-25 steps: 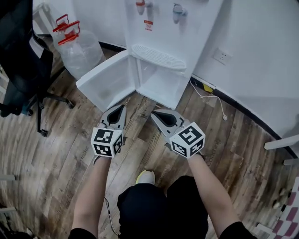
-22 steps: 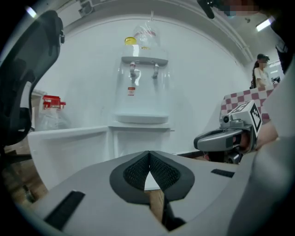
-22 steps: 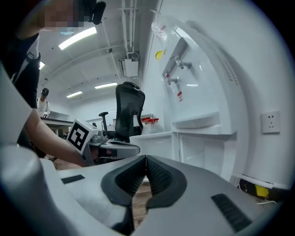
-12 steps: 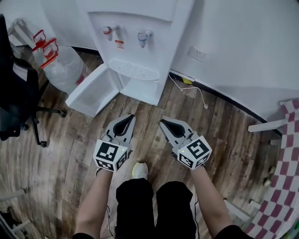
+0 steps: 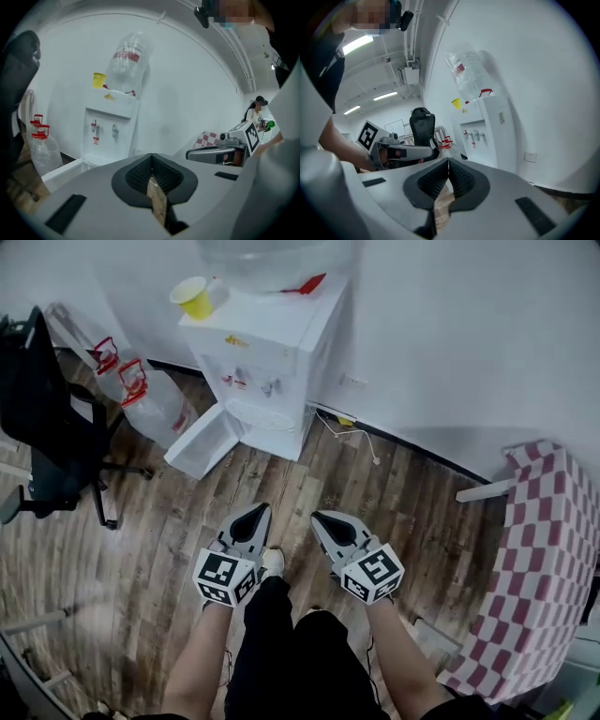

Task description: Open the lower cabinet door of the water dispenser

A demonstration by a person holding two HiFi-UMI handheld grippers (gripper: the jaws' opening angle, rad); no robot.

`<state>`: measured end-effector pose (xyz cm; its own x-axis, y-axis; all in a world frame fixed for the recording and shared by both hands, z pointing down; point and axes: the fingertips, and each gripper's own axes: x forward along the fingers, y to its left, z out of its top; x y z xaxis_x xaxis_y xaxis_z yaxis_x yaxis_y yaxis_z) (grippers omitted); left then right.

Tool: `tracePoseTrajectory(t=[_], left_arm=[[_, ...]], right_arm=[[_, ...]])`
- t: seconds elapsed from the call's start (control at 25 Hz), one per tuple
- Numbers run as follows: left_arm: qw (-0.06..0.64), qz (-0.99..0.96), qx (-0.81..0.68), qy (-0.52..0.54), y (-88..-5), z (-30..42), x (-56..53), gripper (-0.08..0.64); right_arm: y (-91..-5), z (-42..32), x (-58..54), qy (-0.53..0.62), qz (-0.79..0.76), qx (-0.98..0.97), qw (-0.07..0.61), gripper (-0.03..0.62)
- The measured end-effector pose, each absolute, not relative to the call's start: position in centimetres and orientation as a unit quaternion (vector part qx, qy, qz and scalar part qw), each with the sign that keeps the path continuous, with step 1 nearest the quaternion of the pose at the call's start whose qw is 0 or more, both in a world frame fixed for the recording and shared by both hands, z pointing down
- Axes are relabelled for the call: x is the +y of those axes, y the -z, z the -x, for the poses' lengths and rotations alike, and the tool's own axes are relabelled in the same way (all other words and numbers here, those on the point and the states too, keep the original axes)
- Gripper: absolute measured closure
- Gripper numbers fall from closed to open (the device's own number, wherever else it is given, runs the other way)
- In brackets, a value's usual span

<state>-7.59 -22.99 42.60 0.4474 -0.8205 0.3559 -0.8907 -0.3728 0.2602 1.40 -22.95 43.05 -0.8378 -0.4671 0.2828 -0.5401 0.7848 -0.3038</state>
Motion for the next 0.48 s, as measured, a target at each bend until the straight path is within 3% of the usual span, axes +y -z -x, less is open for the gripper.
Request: tracePoseTrajectory(t=[0.48], left_arm=[[0.222, -0.817, -0.527, -0.070, -26.2, 1.0, -11.4, 0.548]], right_arm=[[-26.7, -8.3, -10.8, -0.186, -0.265, -0.942, 0.091, 0.571]])
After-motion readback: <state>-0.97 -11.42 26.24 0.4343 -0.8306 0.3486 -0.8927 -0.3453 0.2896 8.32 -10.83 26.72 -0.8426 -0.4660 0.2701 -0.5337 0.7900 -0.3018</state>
